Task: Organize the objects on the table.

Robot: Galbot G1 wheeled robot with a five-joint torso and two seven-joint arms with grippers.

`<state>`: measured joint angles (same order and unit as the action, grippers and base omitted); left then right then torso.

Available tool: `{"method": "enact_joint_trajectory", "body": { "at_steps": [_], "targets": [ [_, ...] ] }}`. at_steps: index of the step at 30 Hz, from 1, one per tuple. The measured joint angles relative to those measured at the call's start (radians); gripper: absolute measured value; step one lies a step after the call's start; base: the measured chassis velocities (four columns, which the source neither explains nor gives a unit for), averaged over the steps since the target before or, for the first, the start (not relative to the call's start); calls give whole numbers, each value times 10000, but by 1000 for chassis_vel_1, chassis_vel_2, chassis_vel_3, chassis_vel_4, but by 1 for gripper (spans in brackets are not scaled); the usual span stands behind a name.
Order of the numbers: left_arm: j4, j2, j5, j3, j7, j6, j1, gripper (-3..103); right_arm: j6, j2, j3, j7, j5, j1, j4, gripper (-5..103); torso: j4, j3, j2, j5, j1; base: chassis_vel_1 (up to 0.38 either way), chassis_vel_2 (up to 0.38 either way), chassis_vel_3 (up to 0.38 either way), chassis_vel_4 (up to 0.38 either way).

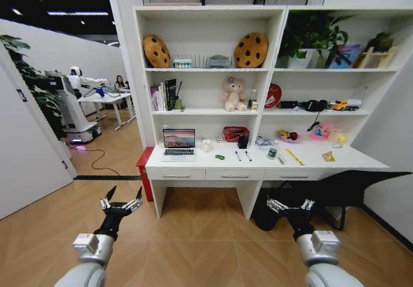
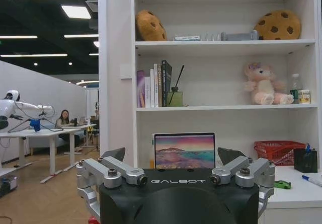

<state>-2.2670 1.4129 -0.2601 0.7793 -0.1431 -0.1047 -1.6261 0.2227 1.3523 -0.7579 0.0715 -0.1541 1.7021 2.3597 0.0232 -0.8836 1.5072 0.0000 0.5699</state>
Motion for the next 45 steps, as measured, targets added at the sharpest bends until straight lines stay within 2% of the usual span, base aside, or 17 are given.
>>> {"method": "enact_joint_trajectory", "body": {
  "at_steps": [10,13,16,17,20,23,25,26,30,32,34,37,39,41,44,45],
  "targets": [
    [-48,-97,-183,-17,-78,-73,-1,100,25,34,-1,-5,2,23,-7,100,0,1,1,1,-1,-74,71,71,-72],
    [6,-91,-162,-10,-101,-70,-3,100,19,49,1,-5,9,36,-7,100,1,1,2,-5,0,-188,192,171,-194],
    [68,-70,-117,-10,-125,-38,4,100,15,60,4,-6,65,41,-27,100,-2,-1,0,6,4,-224,224,214,-222],
    [85,-68,-115,-10,-133,-31,6,100,15,62,10,-6,72,46,-28,100,0,-1,0,-7,4,-263,212,249,-217],
    [105,-67,-116,-7,-153,-24,8,100,15,62,21,-6,84,47,-34,100,-1,-1,-1,5,5,-235,219,240,-240],
    [140,-67,-120,3,-161,-18,21,100,15,65,33,-6,93,47,-44,100,2,-1,-1,-5,6,-228,208,244,-255],
    [155,-67,-119,15,-162,-16,40,100,15,59,53,-7,97,23,-87,100,-2,0,0,10,3,-224,228,230,-220],
    [165,-66,-120,15,-162,-15,48,100,14,49,58,-7,99,5,-104,100,0,0,0,-9,2,-217,216,240,-184],
    [184,-65,-119,16,-157,-15,64,100,16,26,70,-9,96,-38,-152,100,0,0,1,7,1,-211,199,201,-191],
    [219,-63,-118,15,-155,-15,82,100,16,22,73,-10,95,-50,-170,100,1,-1,0,-7,1,-203,201,196,-181],
    [228,-59,-115,10,-151,-15,92,100,15,21,75,-12,91,-56,-188,100,-2,-1,-1,5,1,-208,203,197,-191],
    [236,-57,-101,-25,-139,-29,113,100,15,15,76,-14,89,-58,-200,100,0,-1,0,-7,1,-211,216,212,-218],
    [236,-58,-89,-55,-124,-45,134,100,16,10,75,-16,86,-60,-209,100,0,0,1,6,0,-215,221,208,-223],
    [237,-65,-87,-64,-116,-55,144,100,16,10,74,-18,86,-60,-210,100,3,-1,0,-4,2,-209,218,216,-222],
    [227,-74,-84,-64,-101,-66,141,100,9,23,79,-18,86,-52,-215,100,-1,0,1,5,0,-214,242,215,-213],
    [228,-73,-82,-65,-95,-70,135,100,-2,33,89,-18,95,-41,-216,100,-2,-1,-1,-5,3,-203,210,221,-204]
  ]
}}
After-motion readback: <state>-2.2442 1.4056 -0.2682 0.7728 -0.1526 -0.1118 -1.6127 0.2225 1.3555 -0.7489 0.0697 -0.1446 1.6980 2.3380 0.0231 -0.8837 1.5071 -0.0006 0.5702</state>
